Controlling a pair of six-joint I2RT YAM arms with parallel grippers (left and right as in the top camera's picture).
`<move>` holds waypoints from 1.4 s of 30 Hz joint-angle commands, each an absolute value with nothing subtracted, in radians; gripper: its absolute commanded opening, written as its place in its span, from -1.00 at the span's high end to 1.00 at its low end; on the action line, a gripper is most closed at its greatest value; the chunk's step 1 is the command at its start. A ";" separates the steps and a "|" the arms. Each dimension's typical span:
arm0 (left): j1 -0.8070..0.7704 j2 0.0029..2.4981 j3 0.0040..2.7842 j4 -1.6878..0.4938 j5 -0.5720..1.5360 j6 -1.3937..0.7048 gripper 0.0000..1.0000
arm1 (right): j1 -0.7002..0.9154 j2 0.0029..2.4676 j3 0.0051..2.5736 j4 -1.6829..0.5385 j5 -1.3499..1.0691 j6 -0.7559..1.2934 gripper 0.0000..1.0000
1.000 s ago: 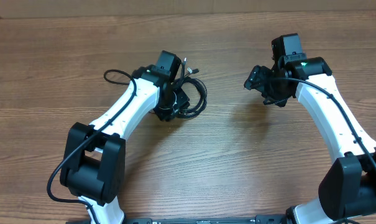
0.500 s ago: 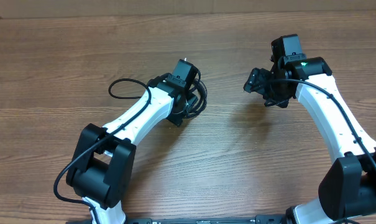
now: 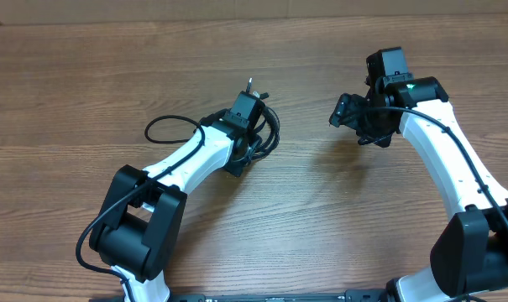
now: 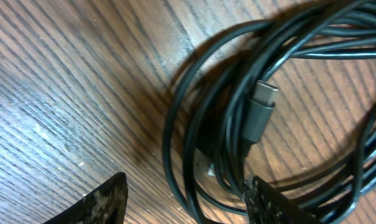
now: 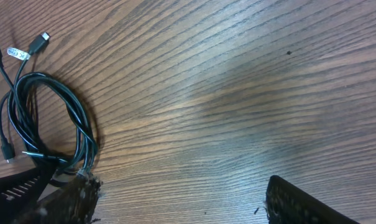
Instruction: Untangle cables
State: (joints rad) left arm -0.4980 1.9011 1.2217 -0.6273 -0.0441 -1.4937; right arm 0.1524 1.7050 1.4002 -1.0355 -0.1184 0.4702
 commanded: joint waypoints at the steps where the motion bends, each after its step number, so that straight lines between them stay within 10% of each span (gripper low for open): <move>1: -0.505 1.927 1.208 -0.614 -0.082 -1.503 -0.18 | 0.157 1.709 1.415 -1.030 -0.105 0.463 -0.68; 5: -0.505 1.980 1.208 -0.612 -0.051 -1.488 -0.07 | 0.157 1.709 1.415 -1.028 -0.105 0.463 -0.69; 9: -0.505 2.003 1.208 -0.612 -0.025 -1.419 0.92 | 0.157 1.709 1.415 -1.028 -0.105 0.463 -0.75; 15: -0.458 1.812 1.326 -0.704 0.032 -0.892 0.92 | 0.157 1.704 1.420 -1.042 -0.133 0.452 -0.73; 22: -0.439 1.509 1.453 -0.756 0.469 0.017 0.92 | 0.157 1.606 1.582 -1.044 -0.699 0.183 -0.61; 34: -0.254 1.553 1.446 -0.852 0.717 0.029 0.91 | 0.204 1.619 1.572 -1.027 -0.708 0.365 -0.51; 42: -0.229 1.589 1.446 -0.852 0.791 -0.174 0.91 | 0.368 1.646 1.572 -0.922 -0.572 0.554 0.23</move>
State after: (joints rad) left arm -0.2283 1.5803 1.4464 -0.8574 0.7349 -0.0788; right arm 0.3470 1.6436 1.5650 -0.9428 -0.6067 0.4923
